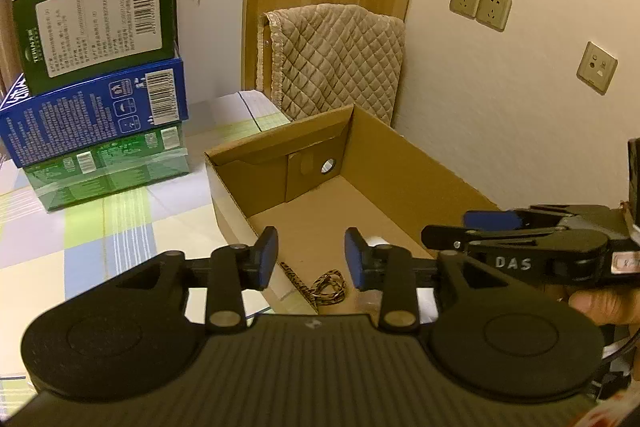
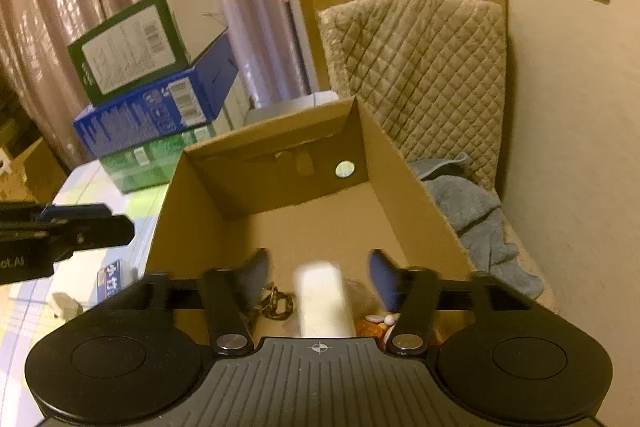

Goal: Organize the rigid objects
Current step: 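Open the left tool to drop the keychain while right releases the USB stick, then move both tools back over the plug and floss box on the table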

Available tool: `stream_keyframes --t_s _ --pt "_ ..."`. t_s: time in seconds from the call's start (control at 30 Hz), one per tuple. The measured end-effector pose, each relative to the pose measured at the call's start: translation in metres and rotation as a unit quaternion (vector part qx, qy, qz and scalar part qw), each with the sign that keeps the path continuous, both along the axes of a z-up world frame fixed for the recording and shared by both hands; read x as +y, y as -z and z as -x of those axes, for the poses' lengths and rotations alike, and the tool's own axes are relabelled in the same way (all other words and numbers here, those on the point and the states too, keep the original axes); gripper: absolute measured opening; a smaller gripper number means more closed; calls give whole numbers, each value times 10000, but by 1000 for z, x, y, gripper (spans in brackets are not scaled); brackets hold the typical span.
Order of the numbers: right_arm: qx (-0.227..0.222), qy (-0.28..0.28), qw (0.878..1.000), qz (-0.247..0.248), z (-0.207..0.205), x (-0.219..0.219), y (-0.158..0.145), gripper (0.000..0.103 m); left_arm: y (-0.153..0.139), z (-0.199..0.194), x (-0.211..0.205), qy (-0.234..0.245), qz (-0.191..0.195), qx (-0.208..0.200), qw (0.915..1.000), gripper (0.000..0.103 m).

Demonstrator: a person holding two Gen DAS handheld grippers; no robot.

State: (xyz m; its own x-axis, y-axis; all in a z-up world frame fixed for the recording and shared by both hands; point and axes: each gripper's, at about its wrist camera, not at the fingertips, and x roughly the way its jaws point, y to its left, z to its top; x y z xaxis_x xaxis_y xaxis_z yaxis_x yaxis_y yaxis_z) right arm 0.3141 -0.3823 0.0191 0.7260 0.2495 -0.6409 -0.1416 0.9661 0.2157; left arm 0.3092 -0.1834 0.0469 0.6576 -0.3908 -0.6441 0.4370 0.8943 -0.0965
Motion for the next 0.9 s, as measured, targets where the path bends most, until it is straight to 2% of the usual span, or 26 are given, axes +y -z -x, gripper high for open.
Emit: stream_keyframes --t_s 0.23,0.37,0.43,0.63,0.8,0.9 --pt "-114 61 9999 -1 20 1 -19 60 -8 17 20 -206 99 -29 9997 35" --pt "-177 49 9998 -37 39 9 -33 61 -15 35 36 -408 57 -64 9991 47" --pt "-234 -14 9997 -90 50 15 -41 62 -19 45 46 -498 60 -68 9987 49" --pt "-341 -240 9990 -184 83 46 -64 67 -28 83 80 -802 7 -123 9967 64" --pt "-338 -461 9982 -204 108 77 -74 69 -31 114 111 -1035 -36 -166 9945 80" --pt "-335 -578 9975 -208 122 94 -76 69 -30 134 134 -1157 -162 -224 9929 84"
